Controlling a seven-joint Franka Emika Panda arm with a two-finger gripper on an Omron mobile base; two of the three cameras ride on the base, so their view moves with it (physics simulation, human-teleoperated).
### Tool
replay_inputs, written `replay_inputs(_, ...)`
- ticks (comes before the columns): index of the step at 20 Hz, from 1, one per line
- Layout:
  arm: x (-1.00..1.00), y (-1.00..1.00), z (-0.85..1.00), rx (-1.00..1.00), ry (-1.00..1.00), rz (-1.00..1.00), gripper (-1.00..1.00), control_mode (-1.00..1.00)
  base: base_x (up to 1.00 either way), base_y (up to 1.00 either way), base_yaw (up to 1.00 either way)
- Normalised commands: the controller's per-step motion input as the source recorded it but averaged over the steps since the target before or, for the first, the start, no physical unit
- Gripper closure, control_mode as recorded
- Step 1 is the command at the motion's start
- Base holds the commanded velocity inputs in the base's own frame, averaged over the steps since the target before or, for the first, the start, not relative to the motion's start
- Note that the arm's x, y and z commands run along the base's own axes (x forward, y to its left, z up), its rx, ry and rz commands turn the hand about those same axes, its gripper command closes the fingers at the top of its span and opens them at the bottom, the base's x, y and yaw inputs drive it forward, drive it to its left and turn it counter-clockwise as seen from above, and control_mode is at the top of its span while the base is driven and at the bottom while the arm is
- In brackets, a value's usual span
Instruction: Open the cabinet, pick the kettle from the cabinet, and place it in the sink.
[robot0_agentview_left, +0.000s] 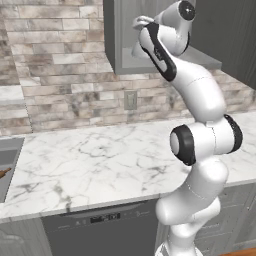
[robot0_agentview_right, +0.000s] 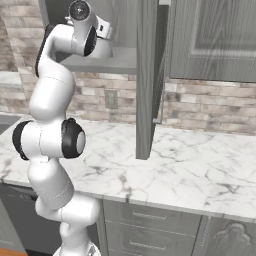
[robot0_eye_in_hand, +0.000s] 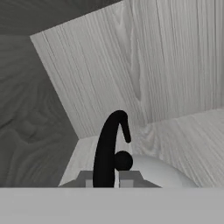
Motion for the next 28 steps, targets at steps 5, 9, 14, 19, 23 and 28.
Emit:
replay_inputs(5, -0.59, -0.01, -0.05, 0.1, -0.04, 0.0, 1.0, -1.0, 0.0, 0.0, 0.0)
replay_inputs(9, -0.67, -0.04, 0.0, 0.09, -0.05, 0.0, 1.0, -1.0, 0.0, 0.0, 0.0)
replay_inputs(14, -0.68, -0.04, 0.01, 0.03, -0.06, 0.0, 1.0, -1.0, 0.0, 0.0, 0.0)
replay_inputs(19, -0.69, -0.05, 0.03, 0.0, -0.05, 0.0, 1.0, -1.0, 0.0, 0.0, 0.0)
replay_inputs(23, -0.64, -0.12, 0.07, 0.0, -0.01, 0.0, 1.0, -1.0, 0.0, 0.0, 0.0)
replay_inputs(28, -0.68, -0.11, 0.08, 0.0, -0.02, 0.01, 1.0, -1.0, 0.0, 0.0, 0.0)
